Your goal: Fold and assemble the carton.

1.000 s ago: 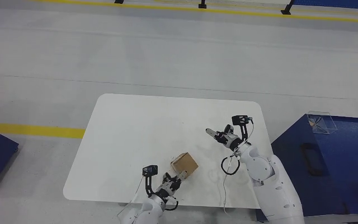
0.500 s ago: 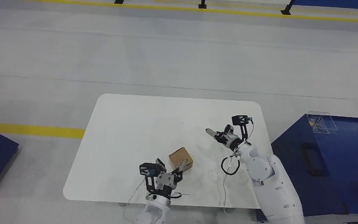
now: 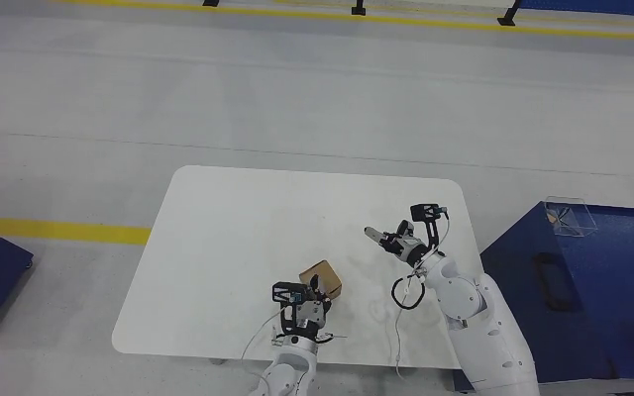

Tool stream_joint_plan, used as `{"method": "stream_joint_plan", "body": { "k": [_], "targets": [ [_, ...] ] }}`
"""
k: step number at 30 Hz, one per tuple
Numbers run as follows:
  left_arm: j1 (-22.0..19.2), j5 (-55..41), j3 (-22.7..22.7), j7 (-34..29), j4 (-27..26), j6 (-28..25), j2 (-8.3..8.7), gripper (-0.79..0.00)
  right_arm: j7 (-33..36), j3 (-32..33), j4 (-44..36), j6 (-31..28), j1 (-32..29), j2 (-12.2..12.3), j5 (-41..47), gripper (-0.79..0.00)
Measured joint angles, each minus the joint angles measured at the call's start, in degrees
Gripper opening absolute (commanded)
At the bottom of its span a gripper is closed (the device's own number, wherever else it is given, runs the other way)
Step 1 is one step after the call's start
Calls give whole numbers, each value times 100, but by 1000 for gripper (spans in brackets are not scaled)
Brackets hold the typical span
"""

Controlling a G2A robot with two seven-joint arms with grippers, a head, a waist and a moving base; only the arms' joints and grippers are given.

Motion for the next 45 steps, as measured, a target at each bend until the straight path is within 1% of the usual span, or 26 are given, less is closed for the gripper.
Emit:
{"method": "stream_joint_plan", "body": {
  "k": [3, 8, 10, 13, 15, 16, 20, 21, 25, 27, 28, 31, 36, 37, 38, 39, 41, 42, 45],
  "targets": [
    [-34, 34, -28, -43, 75, 68, -10, -785, 0, 0, 0, 0, 0, 0, 0, 0],
    [58, -125, -83, 321, -98, -79, -30, -785, 0, 0, 0, 0, 0, 0, 0, 0],
    [96, -131, -103, 410, -93, -115, -30, -785, 0, 0, 0, 0, 0, 0, 0, 0],
    [64, -57, -97, 210, 77, -80, -34, -785, 0, 0, 0, 0, 0, 0, 0, 0],
    [-7, 65, -82, 74, 210, 43, -45, -785, 0, 0, 0, 0, 0, 0, 0, 0],
    [-22, 64, -78, 108, 201, 67, -54, -785, 0, 0, 0, 0, 0, 0, 0, 0],
    [82, -131, -80, 512, -6, -132, -79, -785, 0, 0, 0, 0, 0, 0, 0, 0],
    [105, -131, -76, 522, -4, -153, -79, -785, 0, 0, 0, 0, 0, 0, 0, 0],
    [27, 35, -49, 243, 235, -26, -91, -785, 0, 0, 0, 0, 0, 0, 0, 0],
    [-30, 28, -33, 252, 289, 40, -116, -785, 0, 0, 0, 0, 0, 0, 0, 0],
    [-26, -29, -30, 358, 249, 20, -128, -785, 0, 0, 0, 0, 0, 0, 0, 0],
    [113, -242, -52, 954, -30, -228, -146, -785, 0, 0, 0, 0, 0, 0, 0, 0],
    [560, -251, -110, 2322, -612, -726, -118, -785, 0, 0, 0, 0, 0, 0, 0, 0],
    [640, -228, -120, 2554, -693, -811, -110, -563, 0, 0, 0, 0, 0, 0, 0, 0],
    [735, -235, -142, 2829, -783, -892, -103, -212, 0, 0, 0, 0, 0, 0, 0, 0],
    [774, -250, -154, 2990, -821, -914, -101, -783, 0, 0, 0, 0, 0, 0, 0, 0],
    [787, -262, -160, 3055, -827, -915, -101, -767, 0, 0, 0, 0, 0, 0, 0, -1],
    [783, -262, -159, 3018, -823, -912, -101, -728, 0, 0, 0, 0, 0, 0, 0, -1],
    [780, -261, -158, 2987, -819, -910, -102, -516, 0, 0, 0, 0, 0, 0, 0, -1]
  ]
}}
